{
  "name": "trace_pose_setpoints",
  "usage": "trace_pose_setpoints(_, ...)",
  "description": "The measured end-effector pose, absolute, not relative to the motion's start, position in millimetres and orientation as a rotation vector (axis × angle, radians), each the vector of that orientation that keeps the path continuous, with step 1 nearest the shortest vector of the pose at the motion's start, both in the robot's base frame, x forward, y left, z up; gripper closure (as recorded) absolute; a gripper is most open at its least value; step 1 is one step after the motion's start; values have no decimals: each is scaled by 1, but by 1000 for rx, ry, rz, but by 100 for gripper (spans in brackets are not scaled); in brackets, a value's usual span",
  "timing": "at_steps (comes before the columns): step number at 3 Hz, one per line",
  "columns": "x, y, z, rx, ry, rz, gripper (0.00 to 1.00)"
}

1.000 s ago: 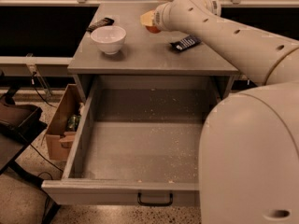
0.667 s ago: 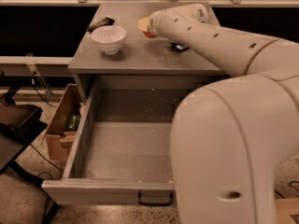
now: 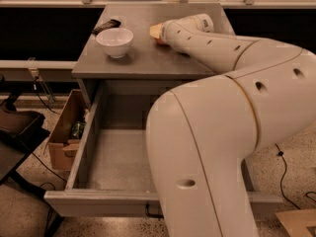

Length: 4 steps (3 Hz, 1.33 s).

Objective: Pick apple from top drawer and place on counter

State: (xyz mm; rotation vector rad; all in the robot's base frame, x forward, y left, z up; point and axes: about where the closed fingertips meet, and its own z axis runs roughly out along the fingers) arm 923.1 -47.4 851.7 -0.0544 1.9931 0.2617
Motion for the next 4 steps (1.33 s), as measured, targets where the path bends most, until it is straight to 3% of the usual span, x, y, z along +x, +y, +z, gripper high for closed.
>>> trace_pose_setpoints(1, 923, -47, 857, -54, 1993, 262, 84)
trace_pose_setpoints(2, 923, -47, 857, -54, 1993, 262, 63)
trace_pose_setpoints(4, 923, -47, 857, -55, 1993, 262, 8)
